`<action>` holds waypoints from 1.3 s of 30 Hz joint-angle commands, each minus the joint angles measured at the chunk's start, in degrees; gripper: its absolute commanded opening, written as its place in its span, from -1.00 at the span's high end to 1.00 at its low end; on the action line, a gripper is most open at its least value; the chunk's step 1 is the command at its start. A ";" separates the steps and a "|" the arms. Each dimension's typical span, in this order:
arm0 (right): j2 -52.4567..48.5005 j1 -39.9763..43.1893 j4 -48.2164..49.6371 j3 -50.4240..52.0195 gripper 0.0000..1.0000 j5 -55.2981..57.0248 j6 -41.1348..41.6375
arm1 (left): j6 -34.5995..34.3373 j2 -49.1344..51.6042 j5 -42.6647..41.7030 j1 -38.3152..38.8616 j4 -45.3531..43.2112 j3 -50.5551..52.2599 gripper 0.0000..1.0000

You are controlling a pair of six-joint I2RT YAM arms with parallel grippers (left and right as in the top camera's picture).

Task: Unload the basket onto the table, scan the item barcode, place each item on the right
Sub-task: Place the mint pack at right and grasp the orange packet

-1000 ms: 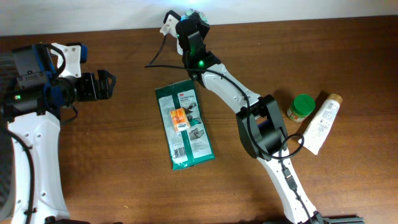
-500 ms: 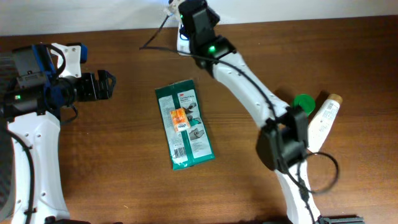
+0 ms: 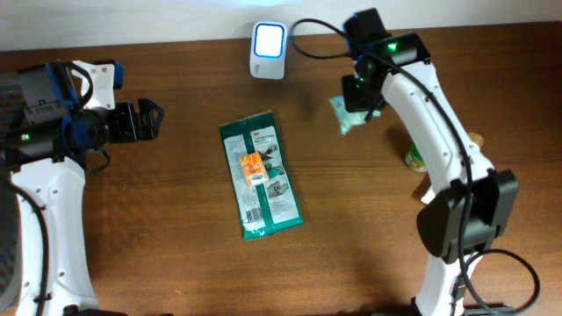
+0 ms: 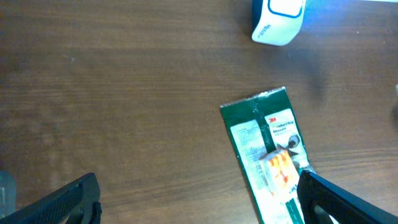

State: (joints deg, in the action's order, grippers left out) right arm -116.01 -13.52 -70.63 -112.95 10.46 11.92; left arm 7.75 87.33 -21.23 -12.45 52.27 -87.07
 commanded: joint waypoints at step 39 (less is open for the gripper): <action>-11.10 -18.93 19.50 15.39 0.92 -18.78 14.78 | 0.72 -0.72 -0.83 -0.11 -0.13 -0.42 -0.98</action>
State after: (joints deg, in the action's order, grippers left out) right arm -126.82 -34.83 -51.59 -97.54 -9.96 30.00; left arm 7.73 87.33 -21.26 -12.45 52.25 -87.07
